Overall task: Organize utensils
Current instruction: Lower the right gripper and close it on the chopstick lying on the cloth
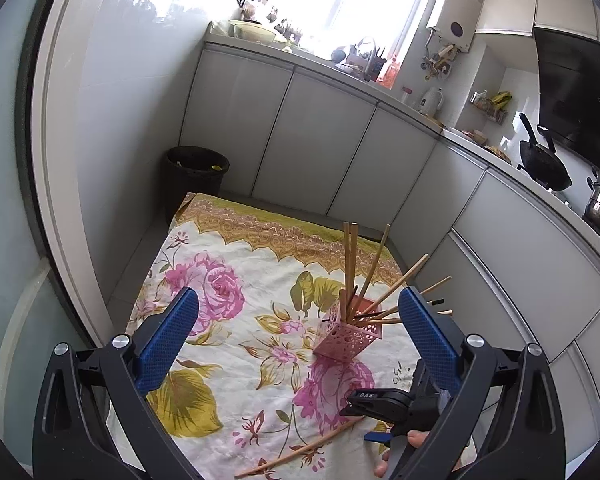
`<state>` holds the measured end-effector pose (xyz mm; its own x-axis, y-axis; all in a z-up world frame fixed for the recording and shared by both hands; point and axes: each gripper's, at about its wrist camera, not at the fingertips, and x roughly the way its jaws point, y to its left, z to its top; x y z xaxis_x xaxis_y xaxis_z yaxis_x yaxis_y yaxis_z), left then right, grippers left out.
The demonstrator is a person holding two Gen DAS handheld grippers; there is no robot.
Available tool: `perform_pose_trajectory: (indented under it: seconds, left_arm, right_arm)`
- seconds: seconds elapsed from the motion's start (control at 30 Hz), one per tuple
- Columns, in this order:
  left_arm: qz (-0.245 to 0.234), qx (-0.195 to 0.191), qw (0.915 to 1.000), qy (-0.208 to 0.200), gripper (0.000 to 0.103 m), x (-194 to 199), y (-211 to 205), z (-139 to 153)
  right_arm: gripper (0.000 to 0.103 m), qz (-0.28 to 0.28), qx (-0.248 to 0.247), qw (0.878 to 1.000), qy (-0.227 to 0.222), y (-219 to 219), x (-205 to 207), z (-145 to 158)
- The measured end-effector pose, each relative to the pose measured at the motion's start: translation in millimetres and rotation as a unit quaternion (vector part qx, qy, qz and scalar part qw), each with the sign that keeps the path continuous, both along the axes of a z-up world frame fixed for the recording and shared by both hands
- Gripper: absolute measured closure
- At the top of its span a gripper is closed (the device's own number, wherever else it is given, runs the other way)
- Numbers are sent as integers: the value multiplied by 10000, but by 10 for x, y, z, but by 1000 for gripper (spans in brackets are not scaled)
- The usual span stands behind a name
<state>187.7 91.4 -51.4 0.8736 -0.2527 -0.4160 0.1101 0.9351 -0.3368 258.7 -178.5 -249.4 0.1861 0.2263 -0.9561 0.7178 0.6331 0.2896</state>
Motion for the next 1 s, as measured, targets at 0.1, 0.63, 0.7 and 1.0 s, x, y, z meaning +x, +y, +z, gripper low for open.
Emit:
perform_pose_trajectory:
  seconds: [0.1, 0.63, 0.7, 1.0]
  left_arm:
    - [23, -36, 10000, 31, 7, 14, 54, -16]
    - [-131, -309, 9993, 141, 7, -56, 34, 0]
    - [-188, -279, 9994, 127, 7, -68, -26, 1]
    - [-295, -210, 9993, 121, 7, -95, -126, -2]
  right_arm:
    - [44, 234, -735, 9969, 132, 230, 102, 12]
    - [95, 1629, -573, 9828, -656, -268, -613, -156]
    - [95, 1722, -497, 9825, -515, -333, -674, -192]
    - [73, 1969, -384, 9796, 88, -349, -405, -255]
